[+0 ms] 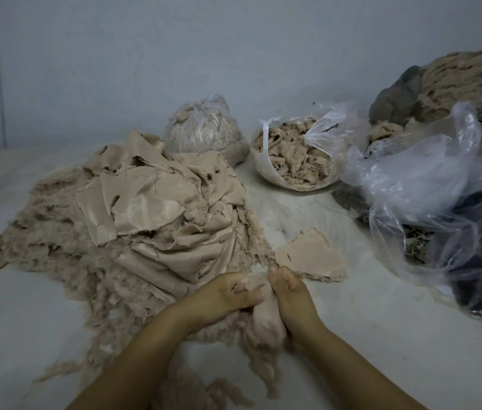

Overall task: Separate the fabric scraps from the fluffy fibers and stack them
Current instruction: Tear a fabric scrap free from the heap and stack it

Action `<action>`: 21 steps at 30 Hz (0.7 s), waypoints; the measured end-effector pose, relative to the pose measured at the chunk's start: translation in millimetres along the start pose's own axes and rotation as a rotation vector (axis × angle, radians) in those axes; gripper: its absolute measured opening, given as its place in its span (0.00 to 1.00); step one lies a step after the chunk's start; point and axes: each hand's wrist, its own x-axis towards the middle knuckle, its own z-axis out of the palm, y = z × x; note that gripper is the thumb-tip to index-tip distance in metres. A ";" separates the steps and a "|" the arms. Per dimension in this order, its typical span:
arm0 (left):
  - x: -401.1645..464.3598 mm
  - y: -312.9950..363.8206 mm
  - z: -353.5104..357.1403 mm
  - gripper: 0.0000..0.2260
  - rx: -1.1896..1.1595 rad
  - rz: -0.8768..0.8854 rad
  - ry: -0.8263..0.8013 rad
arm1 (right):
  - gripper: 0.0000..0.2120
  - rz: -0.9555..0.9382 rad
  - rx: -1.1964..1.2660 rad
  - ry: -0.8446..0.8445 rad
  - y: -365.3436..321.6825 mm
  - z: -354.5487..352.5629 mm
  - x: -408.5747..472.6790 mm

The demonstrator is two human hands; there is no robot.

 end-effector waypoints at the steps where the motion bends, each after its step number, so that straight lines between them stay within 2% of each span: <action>1: 0.7 -0.6 3.9 0.07 -0.084 0.019 0.040 | 0.15 -0.033 -0.038 0.032 1.2 3.0 -0.5; 3: 4.5 -3.7 11.1 0.08 -0.124 0.040 0.198 | 0.14 -0.073 -0.102 0.052 2.7 8.4 -2.6; 5: 7.5 -8.1 13.5 0.10 -0.031 0.017 0.415 | 0.15 -0.078 -0.120 0.014 3.3 9.9 -4.7; 7: 8.8 -11.1 10.3 0.12 0.088 0.040 0.487 | 0.14 -0.071 -0.145 -0.043 3.4 5.2 -4.6; 13: 9.6 -19.6 -0.2 0.17 0.408 0.113 0.339 | 0.12 -0.065 -0.244 -0.214 -0.9 -15.1 -3.8; 16: 7.5 -25.7 -6.9 0.22 0.443 0.095 0.222 | 0.10 -0.043 -0.259 -0.309 -1.6 -25.5 -3.6; 21: 0.6 -26.3 -18.7 0.17 0.479 0.039 0.084 | 0.11 -0.100 -0.439 -0.433 -6.6 -35.5 3.7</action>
